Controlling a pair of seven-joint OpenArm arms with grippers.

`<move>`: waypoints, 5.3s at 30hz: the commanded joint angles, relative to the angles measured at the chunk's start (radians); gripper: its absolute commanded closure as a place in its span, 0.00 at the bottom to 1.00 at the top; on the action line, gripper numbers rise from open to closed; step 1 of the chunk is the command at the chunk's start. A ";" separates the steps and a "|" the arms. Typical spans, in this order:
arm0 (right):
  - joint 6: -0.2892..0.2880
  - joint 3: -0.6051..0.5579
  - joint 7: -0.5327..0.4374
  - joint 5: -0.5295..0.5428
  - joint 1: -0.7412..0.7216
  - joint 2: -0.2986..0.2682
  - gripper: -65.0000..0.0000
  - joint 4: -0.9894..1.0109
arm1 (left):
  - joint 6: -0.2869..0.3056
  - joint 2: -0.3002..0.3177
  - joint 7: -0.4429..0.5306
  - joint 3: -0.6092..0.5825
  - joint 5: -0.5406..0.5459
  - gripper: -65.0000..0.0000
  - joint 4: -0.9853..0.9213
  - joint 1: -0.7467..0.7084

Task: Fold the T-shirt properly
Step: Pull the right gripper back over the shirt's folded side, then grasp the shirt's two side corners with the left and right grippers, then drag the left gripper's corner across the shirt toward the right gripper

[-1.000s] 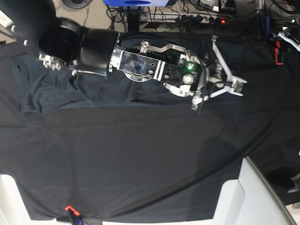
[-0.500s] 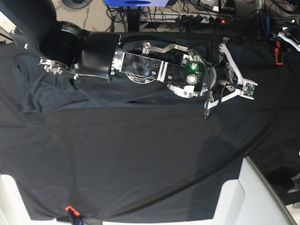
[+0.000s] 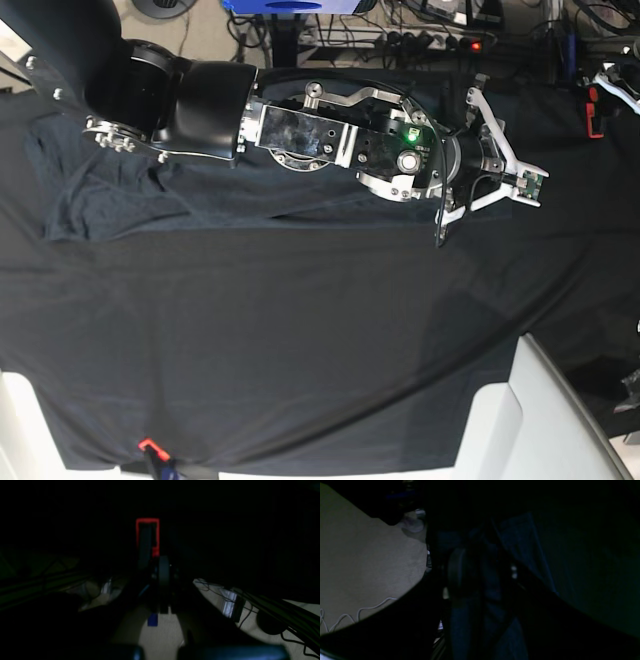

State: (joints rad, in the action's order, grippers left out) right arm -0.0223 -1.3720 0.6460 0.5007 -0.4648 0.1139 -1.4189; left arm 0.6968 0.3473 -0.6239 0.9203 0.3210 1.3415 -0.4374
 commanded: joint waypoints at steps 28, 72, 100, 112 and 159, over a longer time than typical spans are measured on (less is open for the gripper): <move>0.002 0.682 0.146 0.005 0.223 -0.187 1.00 0.155 | 0.001 0.026 0.016 0.016 0.010 1.00 0.016 0.018; 0.009 0.693 0.070 0.003 0.079 -0.267 1.00 0.249 | 0.001 0.039 0.016 0.009 0.010 1.00 0.008 0.039; 0.038 1.466 -0.151 0.003 0.802 -0.392 1.00 -0.201 | 0.001 0.025 -0.061 -0.418 0.459 0.00 -0.050 0.191; 0.038 1.468 -0.151 0.003 0.806 -0.394 1.00 -0.199 | 0.001 0.011 -0.055 -0.430 0.458 0.00 -0.216 0.245; 0.038 1.468 -0.150 0.003 0.806 -0.391 1.00 -0.199 | 0.001 -0.070 -0.023 -0.472 0.255 1.00 -0.339 0.371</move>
State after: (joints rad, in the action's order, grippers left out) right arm 0.0181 0.0917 0.5159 0.4973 0.3466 -0.2653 -1.6032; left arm 0.7071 0.2600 -0.6411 0.4473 0.5846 0.9966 -0.0681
